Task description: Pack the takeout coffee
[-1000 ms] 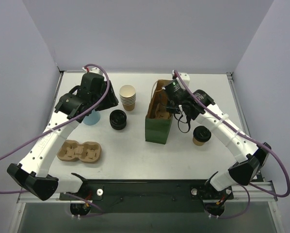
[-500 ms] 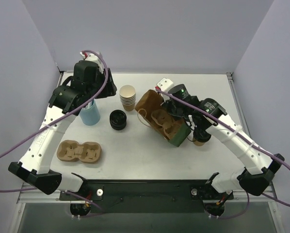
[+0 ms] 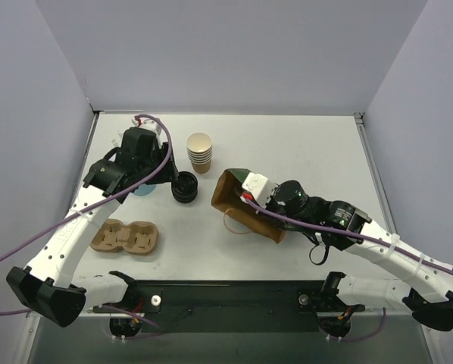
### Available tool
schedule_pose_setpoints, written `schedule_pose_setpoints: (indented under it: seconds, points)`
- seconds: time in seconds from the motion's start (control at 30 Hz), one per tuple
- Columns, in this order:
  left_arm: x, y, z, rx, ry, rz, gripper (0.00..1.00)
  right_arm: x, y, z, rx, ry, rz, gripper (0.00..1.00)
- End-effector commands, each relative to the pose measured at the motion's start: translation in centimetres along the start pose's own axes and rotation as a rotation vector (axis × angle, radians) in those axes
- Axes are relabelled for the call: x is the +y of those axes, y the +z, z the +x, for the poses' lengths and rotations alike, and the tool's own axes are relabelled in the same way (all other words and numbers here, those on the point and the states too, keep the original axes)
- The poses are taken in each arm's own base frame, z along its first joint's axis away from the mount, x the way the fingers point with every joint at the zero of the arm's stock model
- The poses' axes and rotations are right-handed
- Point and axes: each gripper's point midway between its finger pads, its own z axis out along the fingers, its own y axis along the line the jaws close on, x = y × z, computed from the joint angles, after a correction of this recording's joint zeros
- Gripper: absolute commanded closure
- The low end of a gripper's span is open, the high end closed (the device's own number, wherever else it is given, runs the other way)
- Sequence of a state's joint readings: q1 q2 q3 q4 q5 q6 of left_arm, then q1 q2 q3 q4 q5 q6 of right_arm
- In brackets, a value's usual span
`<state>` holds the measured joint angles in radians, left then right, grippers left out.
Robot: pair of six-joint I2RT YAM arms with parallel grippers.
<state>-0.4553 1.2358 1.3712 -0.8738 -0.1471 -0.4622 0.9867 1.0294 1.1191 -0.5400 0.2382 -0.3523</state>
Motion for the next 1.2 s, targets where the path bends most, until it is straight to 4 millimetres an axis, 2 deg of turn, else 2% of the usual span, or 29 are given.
schedule_pose_setpoints:
  seconds: [0.0, 0.2, 0.33, 0.37, 0.43, 0.47, 0.53, 0.57, 0.6, 0.67, 0.77, 0.9, 1.03, 1.17]
  points:
    - [-2.1, -1.6, -2.0, -0.093, -0.003, 0.124, 0.37, -0.4, -1.0, -1.8, -0.100, -0.018, 0.059, 1.00]
    - [-2.2, -1.1, -1.6, -0.077, 0.013, 0.126, 0.37, -0.8, -0.7, -2.7, -0.113, -0.039, 0.088, 1.00]
    - [-2.6, -1.6, -2.6, -0.091, 0.016, 0.133, 0.37, -1.3, -0.4, -3.8, -0.125, 0.003, 0.090, 1.00]
    - [-2.9, -1.8, -3.2, -0.098, 0.017, 0.139, 0.37, -1.0, -0.3, -4.1, -0.138, 0.043, 0.066, 1.00]
    - [-2.9, -2.1, -3.2, -0.084, 0.015, 0.130, 0.37, -1.8, -0.3, -5.0, -0.149, 0.135, 0.074, 1.00]
    - [-3.1, -2.6, -3.9, -0.095, 0.014, 0.135, 0.37, -2.4, -0.2, -4.9, -0.135, 0.187, 0.065, 1.00]
    - [-2.9, -3.1, -4.0, -0.087, 0.003, 0.120, 0.37, -3.1, 0.0, -5.4, -0.129, 0.352, 0.059, 1.00]
    - [-2.9, -3.8, -4.6, -0.102, -0.011, 0.115, 0.37, -4.0, 0.6, -4.3, -0.099, 0.430, 0.070, 1.00]
    - [-2.7, -4.1, -4.8, -0.100, -0.023, 0.107, 0.37, -3.8, 1.0, -4.1, -0.092, 0.543, 0.055, 1.00]
    - [-2.7, -4.8, -4.7, -0.092, -0.038, 0.108, 0.37, -4.1, 2.0, -3.0, -0.061, 0.630, 0.065, 1.00]
    - [-3.1, -5.3, -4.8, -0.080, -0.046, 0.125, 0.37, -4.3, 2.1, -4.1, -0.078, 0.710, 0.053, 1.00]
    - [-5.0, -6.2, -5.3, -0.056, -0.068, 0.211, 0.38, -5.3, 1.9, -5.1, -0.103, 0.819, 0.089, 1.00]
    - [-6.7, -6.5, -5.2, -0.027, -0.087, 0.287, 0.40, -7.3, 1.0, -6.7, -0.219, 0.996, 0.168, 1.00]
    - [-7.4, -7.3, -5.9, -0.026, -0.082, 0.300, 0.41, -8.3, 0.5, -6.8, -0.279, 1.091, 0.219, 1.00]
